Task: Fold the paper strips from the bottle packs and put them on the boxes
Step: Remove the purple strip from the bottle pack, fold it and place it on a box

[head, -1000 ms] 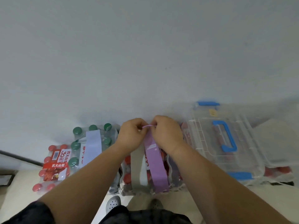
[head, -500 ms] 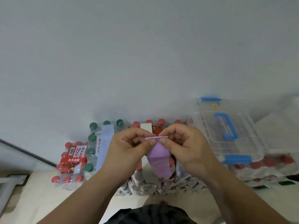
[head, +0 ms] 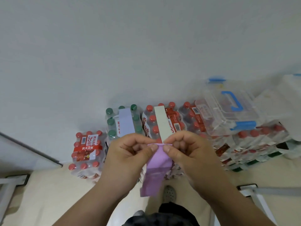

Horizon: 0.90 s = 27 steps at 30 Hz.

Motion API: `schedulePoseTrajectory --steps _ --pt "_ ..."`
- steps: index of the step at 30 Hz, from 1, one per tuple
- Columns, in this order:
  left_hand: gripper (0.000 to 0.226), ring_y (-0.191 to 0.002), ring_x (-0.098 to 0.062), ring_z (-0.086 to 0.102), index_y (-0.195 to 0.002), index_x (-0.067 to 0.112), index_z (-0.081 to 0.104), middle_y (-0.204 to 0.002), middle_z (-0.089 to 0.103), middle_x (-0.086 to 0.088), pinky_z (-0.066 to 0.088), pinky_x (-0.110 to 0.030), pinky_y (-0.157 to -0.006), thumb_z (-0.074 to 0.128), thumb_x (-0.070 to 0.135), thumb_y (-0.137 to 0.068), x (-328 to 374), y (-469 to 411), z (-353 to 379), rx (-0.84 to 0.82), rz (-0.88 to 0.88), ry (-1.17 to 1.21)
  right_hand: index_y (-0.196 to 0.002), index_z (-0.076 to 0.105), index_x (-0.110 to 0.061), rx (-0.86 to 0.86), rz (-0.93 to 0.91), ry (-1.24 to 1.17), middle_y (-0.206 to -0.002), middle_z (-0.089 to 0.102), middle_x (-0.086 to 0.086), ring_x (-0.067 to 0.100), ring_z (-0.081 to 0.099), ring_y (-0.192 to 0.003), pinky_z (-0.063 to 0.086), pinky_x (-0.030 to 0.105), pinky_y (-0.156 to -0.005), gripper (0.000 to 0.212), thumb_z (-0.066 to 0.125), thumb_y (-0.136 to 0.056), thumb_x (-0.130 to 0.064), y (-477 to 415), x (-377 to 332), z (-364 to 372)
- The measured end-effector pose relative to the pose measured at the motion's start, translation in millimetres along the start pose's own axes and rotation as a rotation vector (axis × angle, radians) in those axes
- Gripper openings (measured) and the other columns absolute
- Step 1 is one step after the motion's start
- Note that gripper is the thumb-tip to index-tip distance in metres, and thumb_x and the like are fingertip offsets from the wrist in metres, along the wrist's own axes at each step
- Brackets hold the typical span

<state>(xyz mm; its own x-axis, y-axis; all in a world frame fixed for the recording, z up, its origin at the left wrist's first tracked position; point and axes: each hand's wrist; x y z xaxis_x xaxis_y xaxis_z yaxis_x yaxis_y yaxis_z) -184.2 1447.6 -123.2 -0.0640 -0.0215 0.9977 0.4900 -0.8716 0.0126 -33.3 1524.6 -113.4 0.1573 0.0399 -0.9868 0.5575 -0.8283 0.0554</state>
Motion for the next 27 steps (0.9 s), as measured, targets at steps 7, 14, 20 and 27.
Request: schedulePoseTrajectory --steps 7,14,20,27 --pt "0.026 -0.057 -0.013 0.06 -0.073 0.022 0.078 -0.061 0.068 -0.001 0.05 -0.023 -0.054 0.075 -0.002 -0.079 -8 25 -31 0.062 -0.02 -0.049 -0.078 0.074 -0.018 0.01 0.101 -0.06 -0.058 0.065 -0.004 0.009 0.059 -0.058 0.053 0.024 -0.059 0.018 0.072 -0.088 -0.003 23 0 41" --pt "0.004 -0.06 -0.025 0.06 -0.073 0.015 0.079 -0.065 0.071 -0.015 0.05 -0.035 -0.057 0.077 0.016 -0.07 3 44 -51 0.039 -0.062 0.062 -0.076 0.074 -0.018 -0.035 0.118 0.008 -0.074 0.075 0.009 0.018 0.069 -0.067 0.057 0.027 -0.061 0.02 0.074 -0.087 -0.001 31 -13 53" --pt "0.027 -0.062 -0.025 0.06 -0.069 0.015 0.077 -0.067 0.068 -0.02 0.053 -0.034 -0.061 0.073 -0.009 -0.079 -1 50 -60 0.069 -0.077 0.002 -0.074 0.075 -0.009 -0.051 0.12 -0.009 -0.069 0.073 0.004 0.012 0.067 -0.064 0.053 0.02 -0.063 0.018 0.075 -0.081 0.007 38 -17 61" --pt "0.024 -0.06 -0.022 0.059 -0.071 0.017 0.076 -0.067 0.066 -0.02 0.052 -0.032 -0.058 0.074 -0.005 -0.08 4 60 -63 0.041 -0.025 -0.051 -0.079 0.077 -0.01 -0.045 0.15 -0.005 -0.075 0.076 0.01 0.02 0.071 -0.07 0.06 0.027 -0.069 0.008 0.08 -0.08 -0.003 45 -21 62"
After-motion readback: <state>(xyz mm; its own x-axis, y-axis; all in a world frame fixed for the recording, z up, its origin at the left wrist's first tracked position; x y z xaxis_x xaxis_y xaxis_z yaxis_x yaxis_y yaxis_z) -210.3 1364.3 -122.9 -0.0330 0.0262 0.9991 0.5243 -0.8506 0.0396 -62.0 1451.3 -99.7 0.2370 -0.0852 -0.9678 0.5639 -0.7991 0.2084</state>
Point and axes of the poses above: each hand's wrist, its own y-axis away from the middle knuckle, its own z-axis out of the palm, x = y × z
